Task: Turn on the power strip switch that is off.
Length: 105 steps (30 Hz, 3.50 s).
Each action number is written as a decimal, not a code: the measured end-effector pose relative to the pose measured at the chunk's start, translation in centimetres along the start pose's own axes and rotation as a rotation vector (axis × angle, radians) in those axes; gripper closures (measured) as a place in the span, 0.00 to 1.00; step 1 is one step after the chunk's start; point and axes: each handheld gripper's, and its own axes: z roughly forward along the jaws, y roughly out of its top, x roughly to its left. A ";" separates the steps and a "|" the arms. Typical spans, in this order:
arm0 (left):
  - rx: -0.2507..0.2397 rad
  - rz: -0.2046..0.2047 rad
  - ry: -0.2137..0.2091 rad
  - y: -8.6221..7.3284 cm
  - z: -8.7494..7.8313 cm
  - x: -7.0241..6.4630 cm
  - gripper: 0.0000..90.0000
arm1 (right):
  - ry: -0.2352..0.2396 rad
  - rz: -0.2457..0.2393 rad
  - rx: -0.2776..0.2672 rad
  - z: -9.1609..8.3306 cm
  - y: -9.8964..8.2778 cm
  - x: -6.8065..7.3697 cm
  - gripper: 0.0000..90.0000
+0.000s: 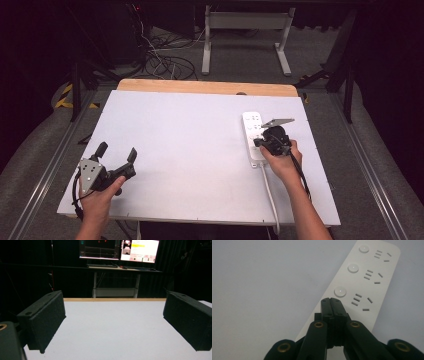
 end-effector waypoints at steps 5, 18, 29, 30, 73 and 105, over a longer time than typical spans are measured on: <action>0.002 0.005 -0.003 0.0 0.0 0.0 0.05 | -0.001 -0.016 0.029 0.6 -0.1 0.3 1.00; 0.002 -0.002 0.000 0.0 -0.1 0.0 0.05 | -0.011 0.006 0.002 0.8 -0.7 0.4 1.00; 0.004 0.000 -0.001 0.0 -0.1 -0.1 0.06 | -0.030 0.012 0.002 0.9 -0.7 0.6 1.00; 0.004 0.001 -0.002 0.0 -0.1 -0.1 0.06 | -0.031 0.012 0.002 0.9 -0.7 0.7 1.00; 0.002 0.006 0.001 -0.1 -0.3 0.0 0.06 | -0.039 0.039 0.009 1.0 -0.7 0.8 1.00; -0.001 -0.003 0.001 0.0 -0.3 0.0 0.06 | -0.070 -0.002 -0.025 1.0 -0.9 1.2 1.00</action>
